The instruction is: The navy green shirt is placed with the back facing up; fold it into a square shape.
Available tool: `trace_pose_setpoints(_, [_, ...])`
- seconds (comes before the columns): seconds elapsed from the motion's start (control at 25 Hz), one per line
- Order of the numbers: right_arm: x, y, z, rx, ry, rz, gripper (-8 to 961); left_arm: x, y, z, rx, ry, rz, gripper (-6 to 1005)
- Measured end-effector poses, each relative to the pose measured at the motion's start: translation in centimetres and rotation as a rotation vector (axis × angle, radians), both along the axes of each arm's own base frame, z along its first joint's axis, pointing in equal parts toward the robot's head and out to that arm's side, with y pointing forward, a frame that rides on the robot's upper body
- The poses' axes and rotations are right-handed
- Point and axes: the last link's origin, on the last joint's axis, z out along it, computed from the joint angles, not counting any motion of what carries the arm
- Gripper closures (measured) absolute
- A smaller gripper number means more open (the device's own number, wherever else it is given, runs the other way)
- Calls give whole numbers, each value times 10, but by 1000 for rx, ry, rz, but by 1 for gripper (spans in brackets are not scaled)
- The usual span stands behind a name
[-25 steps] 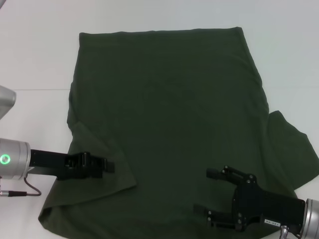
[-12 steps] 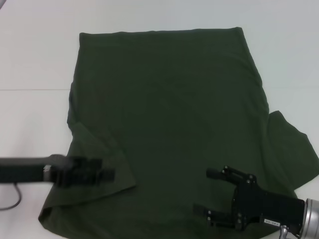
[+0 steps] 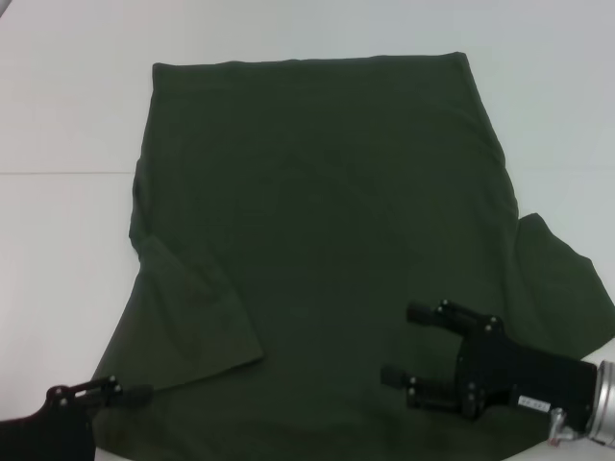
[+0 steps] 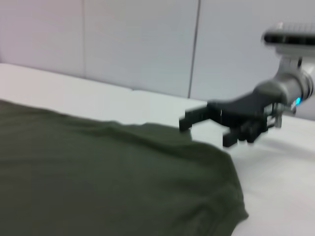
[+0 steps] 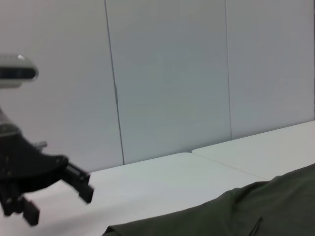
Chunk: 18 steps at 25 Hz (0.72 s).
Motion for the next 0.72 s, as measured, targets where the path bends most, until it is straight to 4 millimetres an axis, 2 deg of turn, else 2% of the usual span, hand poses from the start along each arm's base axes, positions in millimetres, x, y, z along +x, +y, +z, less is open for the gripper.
trace_pose_setpoints(0.28, [-8,15,23,-99,-13,-101,41,-5,-3,-3,-10,2,16,153])
trace_pose_setpoints(0.44, [-20,30,46,-204,-92,-218,41,-2,0,-5,-17,-11,15,153])
trace_pose_setpoints(0.72, [-41,61,99,-268,-236,-624,41,1,3,-5,-25,-25,7,154])
